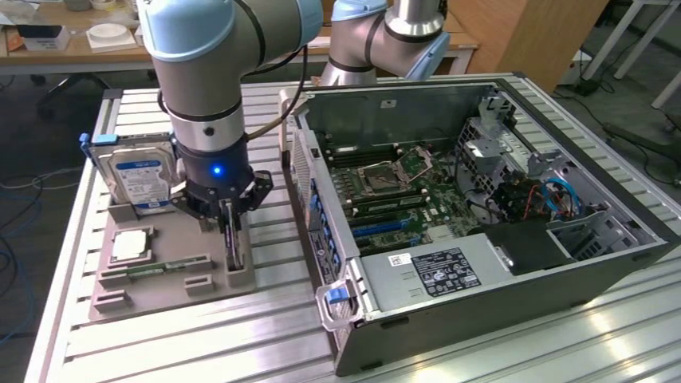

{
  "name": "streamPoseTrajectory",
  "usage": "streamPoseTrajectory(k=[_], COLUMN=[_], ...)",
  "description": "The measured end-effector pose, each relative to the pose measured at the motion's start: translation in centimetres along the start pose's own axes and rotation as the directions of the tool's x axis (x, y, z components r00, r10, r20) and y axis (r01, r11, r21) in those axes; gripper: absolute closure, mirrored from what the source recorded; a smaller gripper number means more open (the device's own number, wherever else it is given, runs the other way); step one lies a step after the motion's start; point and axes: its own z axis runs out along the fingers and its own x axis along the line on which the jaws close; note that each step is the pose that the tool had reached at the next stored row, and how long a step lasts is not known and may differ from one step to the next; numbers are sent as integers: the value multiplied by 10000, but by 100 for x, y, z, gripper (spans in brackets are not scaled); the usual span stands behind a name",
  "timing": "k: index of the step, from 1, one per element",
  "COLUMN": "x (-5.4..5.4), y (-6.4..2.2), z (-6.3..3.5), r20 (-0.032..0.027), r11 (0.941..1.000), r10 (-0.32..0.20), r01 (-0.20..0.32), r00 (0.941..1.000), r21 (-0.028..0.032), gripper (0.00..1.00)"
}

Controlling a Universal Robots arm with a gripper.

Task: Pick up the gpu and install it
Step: 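Pick up the gpu and move the gpu toward the slot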

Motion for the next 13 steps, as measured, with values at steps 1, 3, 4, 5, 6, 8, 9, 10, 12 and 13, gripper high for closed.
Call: streamPoseTrajectory(k=[1, 3, 4, 5, 6, 8, 9, 10, 12, 13], x=[0, 0, 0, 0, 0, 0, 0, 0, 0, -1], y=[0, 0, 0, 0, 0, 0, 0, 0, 0, 0], z=[0, 0, 0, 0, 0, 0, 0, 0, 0, -3], r20=[-1, 0, 0, 0, 0, -1, 0, 0, -1, 1], r11=[10000, 10000, 10000, 10000, 10000, 10000, 10000, 10000, 10000, 10000], r10=[0, 0, 0, 0, 0, 0, 0, 0, -1, -1], r01=[0, 0, 0, 0, 0, 0, 0, 0, 1, 1], r00=[10000, 10000, 10000, 10000, 10000, 10000, 10000, 10000, 10000, 10000], r21=[1, 0, 0, 1, 0, 0, 0, 0, 0, -1], gripper=[73, 73, 73, 73, 73, 73, 73, 73, 73, 73])
